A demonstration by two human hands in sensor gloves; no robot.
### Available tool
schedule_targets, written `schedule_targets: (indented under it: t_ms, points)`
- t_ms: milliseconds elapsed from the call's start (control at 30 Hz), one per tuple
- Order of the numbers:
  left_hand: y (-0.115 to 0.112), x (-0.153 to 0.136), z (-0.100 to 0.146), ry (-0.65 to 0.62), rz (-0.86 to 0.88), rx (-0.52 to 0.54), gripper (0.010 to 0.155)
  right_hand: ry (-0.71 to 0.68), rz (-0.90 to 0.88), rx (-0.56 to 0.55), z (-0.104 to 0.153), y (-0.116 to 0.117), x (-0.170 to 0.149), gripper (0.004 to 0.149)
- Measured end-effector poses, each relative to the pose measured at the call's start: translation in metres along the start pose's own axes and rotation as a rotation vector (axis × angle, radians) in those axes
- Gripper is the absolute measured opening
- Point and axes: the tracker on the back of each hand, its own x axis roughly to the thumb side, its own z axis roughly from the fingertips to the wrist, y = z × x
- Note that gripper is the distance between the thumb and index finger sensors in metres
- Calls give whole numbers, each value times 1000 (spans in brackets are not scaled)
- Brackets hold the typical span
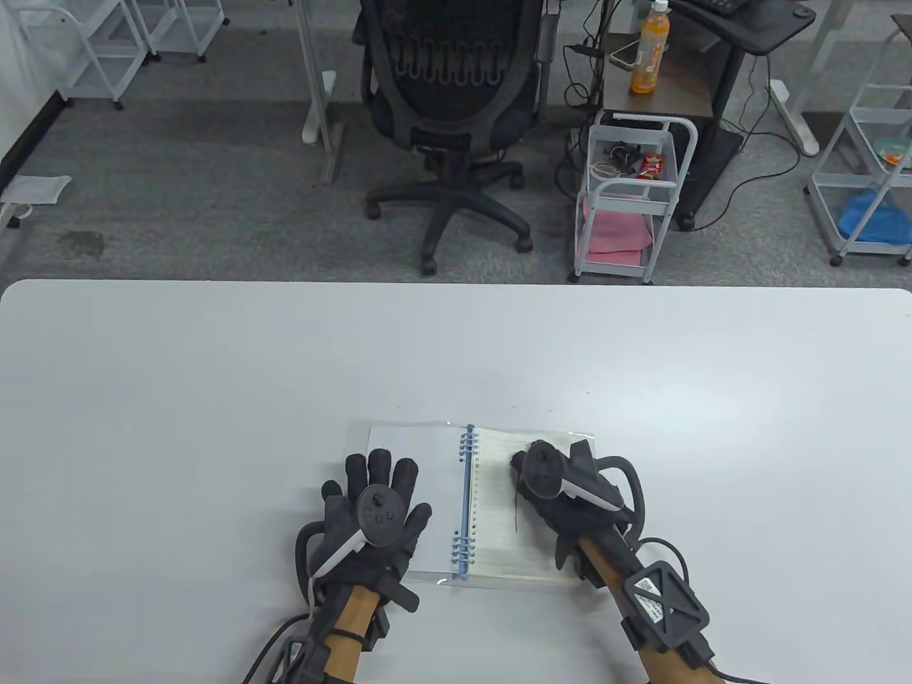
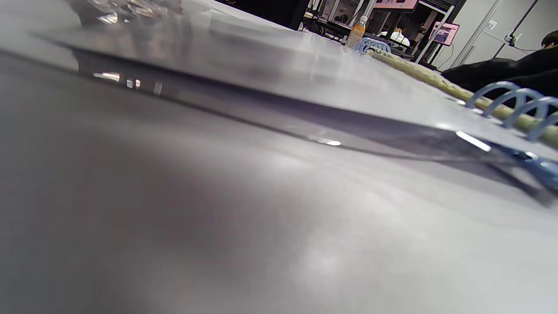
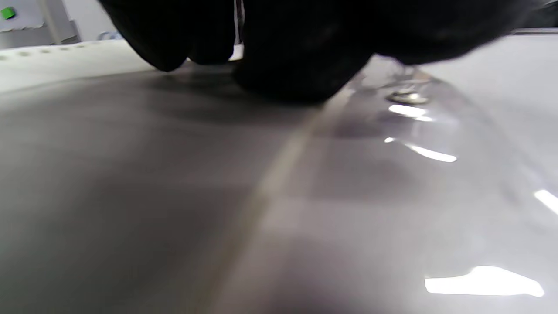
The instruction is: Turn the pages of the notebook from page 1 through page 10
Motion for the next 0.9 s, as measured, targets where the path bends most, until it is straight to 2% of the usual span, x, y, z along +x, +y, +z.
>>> schedule_targets:
  t_ms: [67, 200, 267, 333, 467, 633, 767, 900]
  points:
    - [0, 1, 0, -4, -1, 3, 71, 70, -11, 31, -1, 0, -9, 49]
    - [0, 0, -1, -8, 8, 2, 70, 159, -95, 3, -3, 2, -29, 51]
    - [-1, 0, -1, -6, 11, -2, 70, 218, -119, 41, -4, 4, -38, 55]
    - [-1, 0, -1, -1, 10, -8, 70, 201, -198, 18, -6, 5, -45, 56]
    - [-1, 0, -1, -2, 19, -11, 71, 210, -249, 65, -9, 8, -52, 59]
    - [-2, 1, -2, -2, 18, -24, 71, 218, -252, 30, -7, 6, -53, 50]
    - [1, -2, -1, 3, 38, -21, 70, 175, -239, -42, -3, 1, -46, 43]
    - [7, -7, 2, 10, 60, 7, 71, 84, -367, -43, 4, -8, -40, 43]
